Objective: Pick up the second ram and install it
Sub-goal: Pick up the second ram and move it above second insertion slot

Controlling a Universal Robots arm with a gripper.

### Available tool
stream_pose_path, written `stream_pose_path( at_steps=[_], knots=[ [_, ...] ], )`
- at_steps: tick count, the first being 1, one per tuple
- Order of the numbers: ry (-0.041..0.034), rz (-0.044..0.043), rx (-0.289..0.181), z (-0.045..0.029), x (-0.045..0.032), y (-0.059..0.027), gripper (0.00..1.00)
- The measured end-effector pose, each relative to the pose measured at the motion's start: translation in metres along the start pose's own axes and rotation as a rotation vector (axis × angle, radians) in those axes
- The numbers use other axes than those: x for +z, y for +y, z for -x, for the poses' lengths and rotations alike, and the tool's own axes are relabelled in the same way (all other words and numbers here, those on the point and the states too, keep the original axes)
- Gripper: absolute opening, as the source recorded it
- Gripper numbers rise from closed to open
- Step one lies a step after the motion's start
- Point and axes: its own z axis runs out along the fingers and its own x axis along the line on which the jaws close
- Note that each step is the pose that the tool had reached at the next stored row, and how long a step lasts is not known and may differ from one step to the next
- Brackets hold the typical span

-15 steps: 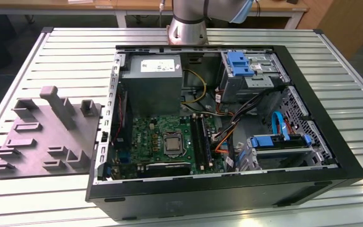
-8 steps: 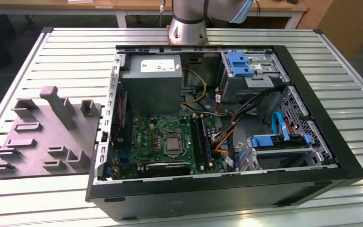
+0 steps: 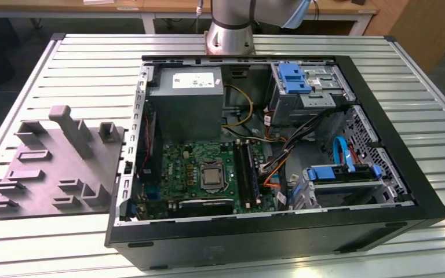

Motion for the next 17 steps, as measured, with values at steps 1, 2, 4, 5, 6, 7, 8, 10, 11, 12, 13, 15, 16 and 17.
stream_pose_path(
  at_steps=[1,2,4,5,6,7,8,10,11,12,13,15,16,17],
  knots=[
    [0.0001,0.0001,0.0,0.0,0.0006,0.0,0.11],
    [0.0002,0.0001,0.0,-0.0001,0.0011,0.0001,0.11],
    [0.0001,0.0001,0.0,-0.0002,0.0023,0.0001,0.11],
    [0.0001,0.0001,0.0,-0.0003,0.003,0.0002,0.11],
    [0.0001,0.0001,0.0,-0.0004,0.0036,0.0002,0.11],
    [0.0001,0.0001,0.0,-0.0005,0.0042,0.0003,0.11],
    [0.0002,0.0001,0.0,-0.0006,0.0048,0.0003,0.11],
    [0.0001,0.0001,0.0,-0.0008,0.0065,0.0005,0.11],
    [0.0001,0.0001,0.0,-0.0009,0.007,0.0005,0.11],
    [0.0001,0.0001,0.0,-0.001,0.0081,0.0006,0.11],
    [0.0001,0.0001,0.0,-0.0014,0.0114,0.0008,0.11],
    [0.0002,0.0001,0.0,-0.0037,0.0282,0.002,0.11],
    [0.0003,0.0001,0.0,-0.0038,0.0288,0.002,0.11],
    [0.0003,0.0001,0.0,-0.0038,0.0294,0.002,0.11]
  ],
)
